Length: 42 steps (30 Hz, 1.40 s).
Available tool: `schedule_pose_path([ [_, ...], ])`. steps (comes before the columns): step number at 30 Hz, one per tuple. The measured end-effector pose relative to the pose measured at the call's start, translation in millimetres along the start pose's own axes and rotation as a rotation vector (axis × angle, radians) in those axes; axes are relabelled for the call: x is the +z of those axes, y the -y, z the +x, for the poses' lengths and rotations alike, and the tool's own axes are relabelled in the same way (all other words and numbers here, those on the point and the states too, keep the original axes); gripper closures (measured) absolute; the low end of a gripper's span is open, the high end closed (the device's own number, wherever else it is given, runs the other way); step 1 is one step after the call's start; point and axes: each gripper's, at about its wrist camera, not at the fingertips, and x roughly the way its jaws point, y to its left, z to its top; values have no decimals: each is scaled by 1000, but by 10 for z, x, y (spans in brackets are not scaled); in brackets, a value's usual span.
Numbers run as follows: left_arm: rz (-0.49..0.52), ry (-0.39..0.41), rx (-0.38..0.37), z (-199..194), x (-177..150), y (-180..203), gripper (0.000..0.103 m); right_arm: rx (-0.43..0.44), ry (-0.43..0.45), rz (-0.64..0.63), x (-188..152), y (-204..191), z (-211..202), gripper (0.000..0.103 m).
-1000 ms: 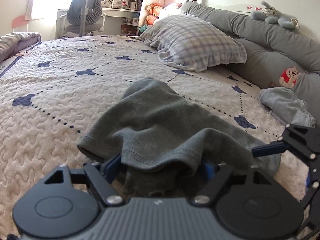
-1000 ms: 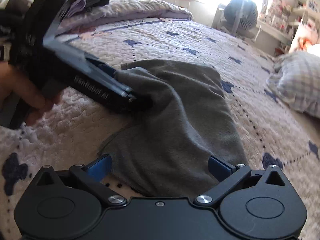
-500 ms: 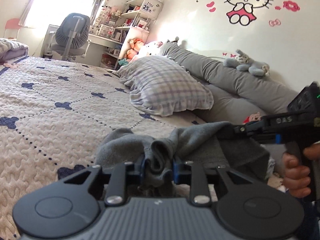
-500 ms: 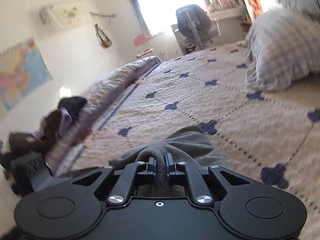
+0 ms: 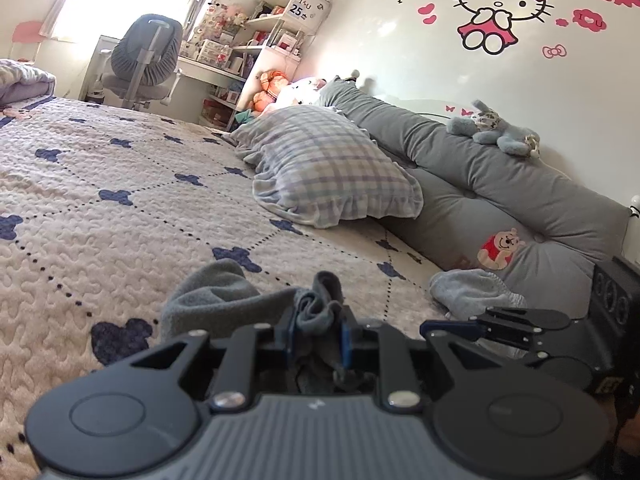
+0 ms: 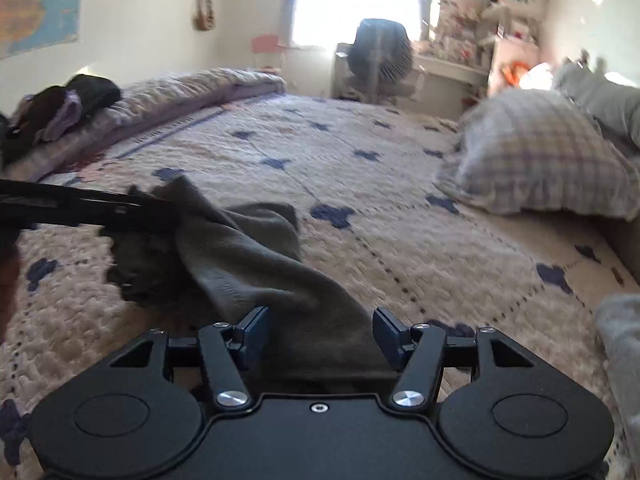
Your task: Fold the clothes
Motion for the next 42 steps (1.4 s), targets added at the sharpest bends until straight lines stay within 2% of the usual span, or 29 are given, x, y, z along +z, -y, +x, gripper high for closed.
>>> schedule_pose_path([
  [3,7,-2,18,-26,4,-20,82,63,1,-180,126,-362,62,50],
  [4,8,-6,25,-33,4,-27,82,46,-31,-199,135,-416,149,64],
  [5,6,-10,33,-38,-2,-40,80,28,-60,-176,147,-401,229,100],
  [7,-1,-13,43,-50,-19,-77,72,33,-75,-34,199,-222,300,101],
  [8,6,-14,51,-54,-27,-84,63,34,-54,29,240,-116,267,101],
  [9,19,-17,56,-54,-29,-75,51,11,-29,68,287,-13,211,101],
  [10,33,-19,60,-54,-27,-62,46,-12,-3,106,335,90,155,101],
  [12,57,-19,48,-56,-39,-12,27,-63,35,181,432,320,54,102],
  [14,79,-23,44,-43,-62,41,16,-142,55,258,495,635,-4,102],
  [17,124,-45,62,1,-108,101,13,-296,-6,386,388,1168,97,102],
  [19,132,-65,61,43,-137,90,13,-392,-99,487,189,1541,254,101],
  [21,124,-86,48,82,-172,77,13,-444,-205,508,-53,1756,397,101],
  [23,127,-108,34,120,-204,94,13,-459,-246,476,-216,1773,413,100],
  [24,132,-117,25,140,-222,113,13,-473,-236,469,-279,1743,367,98],
  [25,136,-126,17,158,-238,131,13,-485,-215,467,-318,1711,303,84],
  [26,139,-138,18,183,-263,146,12,-482,-190,456,-325,1666,242,76],
  [28,146,-164,32,242,-323,170,10,-416,-136,382,-269,1501,129,73],
  [31,156,-204,54,331,-412,206,7,-173,-114,129,-115,1017,56,58],
  [33,163,-231,68,390,-472,230,6,-54,-91,-32,-74,664,32,54],
  [34,171,-244,82,418,-502,233,6,-11,-85,-61,-66,544,52,53],
  [38,188,-264,139,507,-574,205,6,83,-141,-16,-50,346,355,53],
  [40,173,-261,141,536,-592,166,9,114,-177,1,-44,258,539,53],
  [42,163,-253,144,547,-604,123,31,119,-184,-3,-17,176,651,60],
])
